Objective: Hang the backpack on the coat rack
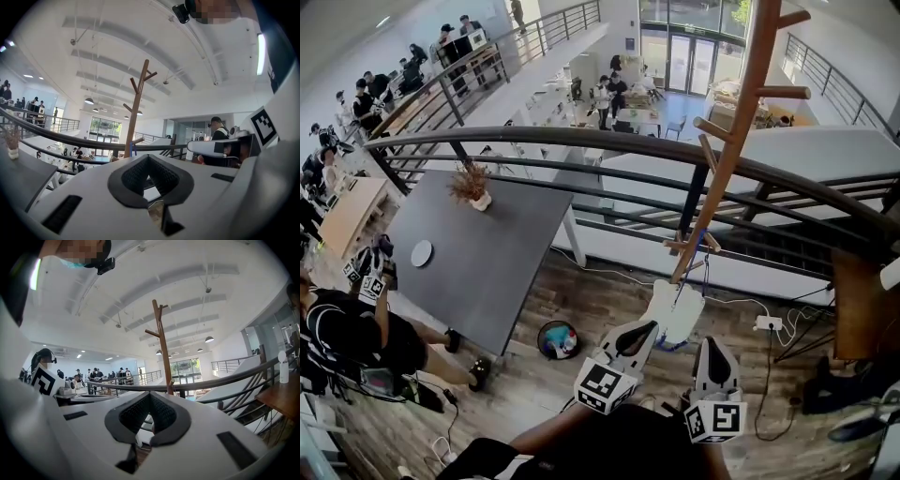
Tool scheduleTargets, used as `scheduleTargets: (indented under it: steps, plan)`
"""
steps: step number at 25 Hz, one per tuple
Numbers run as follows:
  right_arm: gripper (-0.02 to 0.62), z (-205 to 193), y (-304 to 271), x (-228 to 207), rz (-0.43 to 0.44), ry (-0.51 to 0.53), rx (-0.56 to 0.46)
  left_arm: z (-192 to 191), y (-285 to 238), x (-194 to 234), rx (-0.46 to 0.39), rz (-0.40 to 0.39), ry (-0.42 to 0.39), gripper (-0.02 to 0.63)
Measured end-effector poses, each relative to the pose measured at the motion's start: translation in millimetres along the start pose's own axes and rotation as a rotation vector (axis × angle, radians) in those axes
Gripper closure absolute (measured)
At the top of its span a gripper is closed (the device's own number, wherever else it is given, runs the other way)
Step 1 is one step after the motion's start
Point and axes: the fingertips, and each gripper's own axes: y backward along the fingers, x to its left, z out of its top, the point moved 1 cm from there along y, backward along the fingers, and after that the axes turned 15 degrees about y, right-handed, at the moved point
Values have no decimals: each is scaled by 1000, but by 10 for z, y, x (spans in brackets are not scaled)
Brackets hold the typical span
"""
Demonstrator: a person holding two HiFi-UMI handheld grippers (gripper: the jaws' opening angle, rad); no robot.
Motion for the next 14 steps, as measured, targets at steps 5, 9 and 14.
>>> scheduleTargets:
  steps: [5,9,14]
  plan:
    - [583,6,-74,-62,-10,-3,2,32,-100,31,8,-5,3,607]
    - [583,-18,-82,-70,-3,4,1,22,-122,25,10,-5,1,607]
    - [583,-60,-95,-65,2,7,-5,3,-125,37,11,-6,-2,607]
